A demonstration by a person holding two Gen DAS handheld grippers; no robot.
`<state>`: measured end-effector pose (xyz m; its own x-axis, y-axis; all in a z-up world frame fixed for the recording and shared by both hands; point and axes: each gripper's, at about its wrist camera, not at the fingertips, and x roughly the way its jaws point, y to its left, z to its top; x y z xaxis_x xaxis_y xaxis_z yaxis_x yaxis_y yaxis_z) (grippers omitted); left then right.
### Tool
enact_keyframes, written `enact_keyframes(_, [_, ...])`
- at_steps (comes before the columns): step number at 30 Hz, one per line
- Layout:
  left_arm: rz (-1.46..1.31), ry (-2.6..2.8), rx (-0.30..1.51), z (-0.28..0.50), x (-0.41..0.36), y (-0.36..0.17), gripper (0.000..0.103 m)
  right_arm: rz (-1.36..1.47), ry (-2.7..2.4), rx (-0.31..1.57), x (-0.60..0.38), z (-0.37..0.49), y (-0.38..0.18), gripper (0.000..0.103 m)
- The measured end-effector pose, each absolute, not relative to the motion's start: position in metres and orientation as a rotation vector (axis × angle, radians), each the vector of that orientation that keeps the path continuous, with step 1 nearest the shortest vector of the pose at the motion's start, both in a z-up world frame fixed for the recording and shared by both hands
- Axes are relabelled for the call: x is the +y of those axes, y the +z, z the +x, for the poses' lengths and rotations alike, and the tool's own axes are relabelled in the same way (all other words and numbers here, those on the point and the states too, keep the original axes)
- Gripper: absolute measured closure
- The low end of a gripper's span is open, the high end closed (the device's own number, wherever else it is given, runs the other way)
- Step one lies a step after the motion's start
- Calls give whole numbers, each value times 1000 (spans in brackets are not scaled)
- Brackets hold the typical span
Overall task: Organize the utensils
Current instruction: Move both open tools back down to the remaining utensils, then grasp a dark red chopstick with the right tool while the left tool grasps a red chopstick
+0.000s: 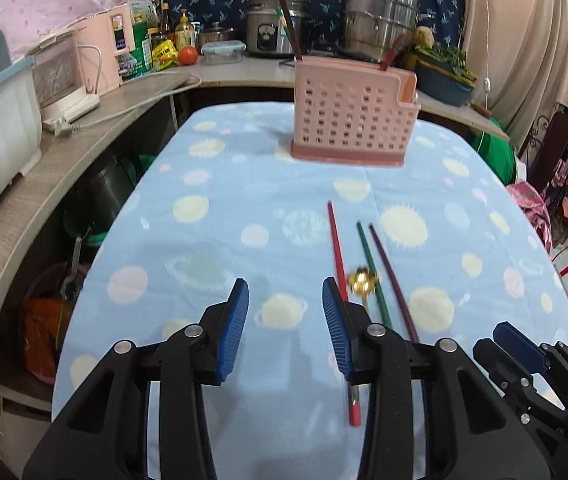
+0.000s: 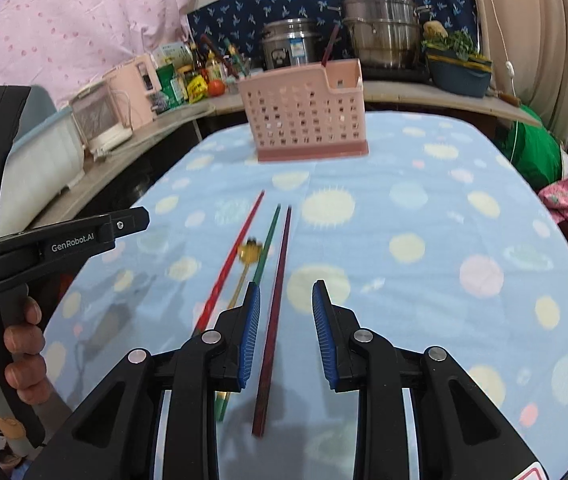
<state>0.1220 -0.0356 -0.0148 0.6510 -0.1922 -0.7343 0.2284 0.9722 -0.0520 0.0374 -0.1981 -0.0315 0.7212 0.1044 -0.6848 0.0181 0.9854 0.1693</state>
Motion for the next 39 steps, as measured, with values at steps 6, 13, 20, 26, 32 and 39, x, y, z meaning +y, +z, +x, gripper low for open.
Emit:
enact_keyframes(6, [48, -247, 870, 104, -36, -36, 66, 150, 51, 821, -186, 24, -58, 76])
enact_keyframes(13, [46, -258, 924, 91, -34, -58, 66, 164, 53, 855, -185, 20, -72, 77])
enact_keyframes(20, [58, -282, 936, 80, -38, -67, 55, 150, 44, 857, -183, 17, -77, 82])
enact_keyframes(26, [71, -310, 932, 75, -47, -70, 53, 139, 19, 851, -186, 16, -78, 95])
enact_keyframes(32, [72, -327, 943, 74, -54, -73, 53, 167, 12, 844, -193, 14, -79, 96])
enact_keyframes(39, [61, -316, 956, 79, -56, -80, 55, 181, 15, 841, -195, 14, -80, 96])
